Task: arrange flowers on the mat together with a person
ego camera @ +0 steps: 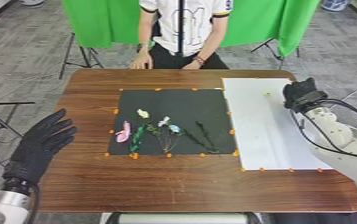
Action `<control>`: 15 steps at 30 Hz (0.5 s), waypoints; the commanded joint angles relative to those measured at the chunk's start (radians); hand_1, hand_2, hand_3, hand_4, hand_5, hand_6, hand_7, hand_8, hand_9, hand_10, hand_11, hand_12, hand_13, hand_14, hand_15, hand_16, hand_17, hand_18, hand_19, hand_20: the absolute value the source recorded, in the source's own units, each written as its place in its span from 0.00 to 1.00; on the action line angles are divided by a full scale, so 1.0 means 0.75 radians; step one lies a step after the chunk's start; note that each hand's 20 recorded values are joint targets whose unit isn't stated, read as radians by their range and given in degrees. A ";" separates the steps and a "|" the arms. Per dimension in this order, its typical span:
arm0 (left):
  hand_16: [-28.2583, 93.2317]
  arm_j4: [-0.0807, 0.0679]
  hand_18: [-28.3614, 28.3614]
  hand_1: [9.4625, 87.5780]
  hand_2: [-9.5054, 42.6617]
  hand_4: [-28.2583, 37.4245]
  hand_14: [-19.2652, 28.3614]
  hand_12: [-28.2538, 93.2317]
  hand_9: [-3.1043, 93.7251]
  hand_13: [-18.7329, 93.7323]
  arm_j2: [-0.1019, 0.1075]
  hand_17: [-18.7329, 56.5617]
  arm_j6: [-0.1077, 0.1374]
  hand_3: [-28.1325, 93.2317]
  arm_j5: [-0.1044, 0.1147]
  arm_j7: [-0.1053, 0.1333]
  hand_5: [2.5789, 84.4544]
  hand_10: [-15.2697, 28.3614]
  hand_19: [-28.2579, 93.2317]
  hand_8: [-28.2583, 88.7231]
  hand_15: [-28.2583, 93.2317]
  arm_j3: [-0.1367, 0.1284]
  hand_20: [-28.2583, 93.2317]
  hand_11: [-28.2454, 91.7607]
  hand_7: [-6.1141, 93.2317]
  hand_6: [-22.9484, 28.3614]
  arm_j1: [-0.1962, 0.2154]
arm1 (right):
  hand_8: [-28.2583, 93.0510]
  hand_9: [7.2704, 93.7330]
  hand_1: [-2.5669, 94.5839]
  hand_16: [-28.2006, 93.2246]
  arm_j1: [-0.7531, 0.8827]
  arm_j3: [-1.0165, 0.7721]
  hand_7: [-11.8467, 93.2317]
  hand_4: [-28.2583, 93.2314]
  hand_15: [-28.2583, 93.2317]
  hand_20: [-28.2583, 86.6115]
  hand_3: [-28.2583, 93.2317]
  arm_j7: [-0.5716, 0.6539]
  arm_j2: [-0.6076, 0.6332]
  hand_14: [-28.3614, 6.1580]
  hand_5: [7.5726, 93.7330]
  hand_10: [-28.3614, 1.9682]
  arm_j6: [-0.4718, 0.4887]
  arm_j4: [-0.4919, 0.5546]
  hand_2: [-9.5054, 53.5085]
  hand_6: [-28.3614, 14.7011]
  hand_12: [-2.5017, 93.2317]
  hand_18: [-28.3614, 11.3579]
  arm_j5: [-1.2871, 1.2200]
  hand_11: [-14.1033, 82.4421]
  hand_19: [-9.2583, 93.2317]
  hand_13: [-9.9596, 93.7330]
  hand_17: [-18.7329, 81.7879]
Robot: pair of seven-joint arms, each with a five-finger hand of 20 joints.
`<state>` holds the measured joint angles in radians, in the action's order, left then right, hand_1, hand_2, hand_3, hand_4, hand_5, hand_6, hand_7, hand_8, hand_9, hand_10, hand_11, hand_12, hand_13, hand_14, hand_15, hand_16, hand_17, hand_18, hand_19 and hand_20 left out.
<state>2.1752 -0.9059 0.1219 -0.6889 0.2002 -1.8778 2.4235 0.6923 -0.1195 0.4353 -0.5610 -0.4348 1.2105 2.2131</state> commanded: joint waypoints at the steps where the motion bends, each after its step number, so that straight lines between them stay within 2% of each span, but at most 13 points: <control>1: 0.24 -0.003 0.87 0.21 0.18 0.16 0.71 0.38 0.30 0.36 -0.011 0.14 0.004 0.81 0.004 -0.008 0.32 0.62 0.61 0.16 0.50 -0.001 0.30 0.42 0.27 0.49 0.028 | 0.18 0.93 0.52 0.56 0.083 -0.162 0.52 0.00 0.64 0.61 0.89 -0.051 -0.006 0.80 0.78 0.86 -0.165 0.153 0.00 0.85 0.50 0.36 0.085 0.27 0.76 0.82 0.45; 2: 0.24 0.001 0.87 0.21 0.18 0.16 0.71 0.38 0.30 0.36 -0.012 0.14 0.009 0.81 0.006 -0.006 0.32 0.62 0.61 0.16 0.50 -0.003 0.30 0.42 0.27 0.49 0.035 | 0.18 0.93 0.52 0.56 0.090 -0.186 0.52 0.00 0.64 0.61 0.89 -0.077 -0.022 0.80 0.78 0.86 -0.186 0.184 0.00 0.85 0.51 0.36 0.096 0.27 0.76 0.82 0.45; 8: 0.24 -0.009 0.87 0.21 0.18 0.16 0.71 0.38 0.30 0.36 -0.010 0.14 -0.002 0.81 0.002 -0.011 0.32 0.61 0.61 0.16 0.50 0.014 0.30 0.42 0.26 0.49 0.009 | 0.18 0.93 0.51 0.56 0.053 -0.199 0.52 0.00 0.65 0.61 0.90 -0.219 -0.109 0.80 0.78 0.86 -0.256 0.379 0.00 0.85 0.51 0.36 0.128 0.27 0.76 0.81 0.45; 12: 0.24 -0.010 0.87 0.21 0.18 0.16 0.71 0.38 0.30 0.36 -0.012 0.14 -0.004 0.81 0.000 -0.017 0.32 0.61 0.62 0.16 0.50 0.019 0.30 0.42 0.26 0.49 0.003 | 0.18 0.93 0.51 0.56 0.010 -0.172 0.52 0.00 0.65 0.61 0.90 -0.327 -0.199 0.80 0.78 0.86 -0.224 0.416 0.00 0.85 0.51 0.36 0.109 0.27 0.76 0.81 0.45; 15: 0.24 -0.010 0.87 0.21 0.18 0.16 0.71 0.38 0.30 0.36 -0.012 0.14 0.000 0.81 0.001 -0.019 0.32 0.61 0.62 0.16 0.50 0.021 0.30 0.42 0.26 0.49 0.002 | 0.18 0.93 0.51 0.56 -0.037 -0.116 0.52 0.00 0.65 0.61 0.90 -0.387 -0.268 0.80 0.78 0.86 -0.199 0.392 0.00 0.85 0.51 0.36 0.093 0.27 0.76 0.81 0.45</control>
<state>2.1747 -0.9072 0.1224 -0.6890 0.1995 -1.8704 2.4220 0.7433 -0.2545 0.2208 -0.6081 -0.6146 1.4885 2.2776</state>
